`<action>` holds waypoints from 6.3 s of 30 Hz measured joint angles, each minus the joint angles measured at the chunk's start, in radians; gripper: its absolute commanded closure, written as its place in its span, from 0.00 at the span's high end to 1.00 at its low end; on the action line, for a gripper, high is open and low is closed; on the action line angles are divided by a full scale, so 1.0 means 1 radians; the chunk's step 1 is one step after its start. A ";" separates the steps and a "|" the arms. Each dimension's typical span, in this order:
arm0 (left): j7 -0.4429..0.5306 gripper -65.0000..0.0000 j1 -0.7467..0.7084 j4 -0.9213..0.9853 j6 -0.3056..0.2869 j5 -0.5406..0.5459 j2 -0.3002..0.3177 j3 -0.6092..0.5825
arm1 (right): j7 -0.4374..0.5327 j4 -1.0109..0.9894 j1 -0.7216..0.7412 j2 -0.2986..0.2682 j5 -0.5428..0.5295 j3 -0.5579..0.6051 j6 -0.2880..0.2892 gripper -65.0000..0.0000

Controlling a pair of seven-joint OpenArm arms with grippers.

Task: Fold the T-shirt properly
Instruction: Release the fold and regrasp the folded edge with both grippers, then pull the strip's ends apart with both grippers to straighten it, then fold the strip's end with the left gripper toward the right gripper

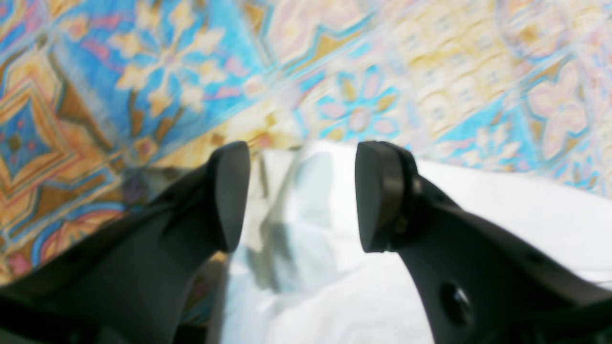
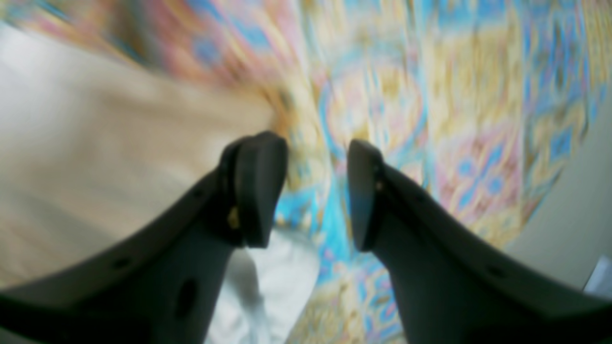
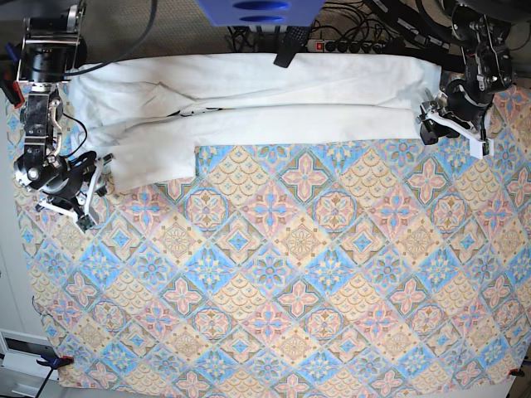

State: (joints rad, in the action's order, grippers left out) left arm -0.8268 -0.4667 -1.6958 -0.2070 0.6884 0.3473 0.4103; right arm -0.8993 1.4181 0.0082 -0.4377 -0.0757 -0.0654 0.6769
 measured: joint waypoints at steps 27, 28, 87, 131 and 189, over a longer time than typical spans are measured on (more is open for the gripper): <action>0.000 0.54 -0.008 -0.002 0.007 0.105 0.005 0.000 | 0.156 -0.269 0.055 0.064 0.046 0.008 0.004 0.66; 0.000 0.54 -0.008 -0.002 0.007 0.105 0.005 0.000 | 0.156 -0.269 0.055 0.064 0.046 0.008 0.004 0.66; 0.000 0.54 -0.004 0.000 0.007 0.105 0.004 0.000 | -0.049 0.506 -0.624 0.070 -0.154 -0.232 0.022 0.14; -0.121 0.89 0.016 0.240 -0.156 0.113 0.165 -0.159 | -0.051 0.514 -0.499 0.201 -0.146 -0.262 0.020 0.38; -0.217 0.00 0.089 -0.064 -0.179 -0.056 -0.150 0.034 | -0.051 0.514 -0.507 0.200 -0.149 -0.262 0.022 0.38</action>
State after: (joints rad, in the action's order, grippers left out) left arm -1.0443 -0.3775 -1.7599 -0.3862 0.6327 0.1974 0.4438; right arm -0.9508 1.9320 -0.4984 -0.2375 -0.2245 -0.3271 0.6987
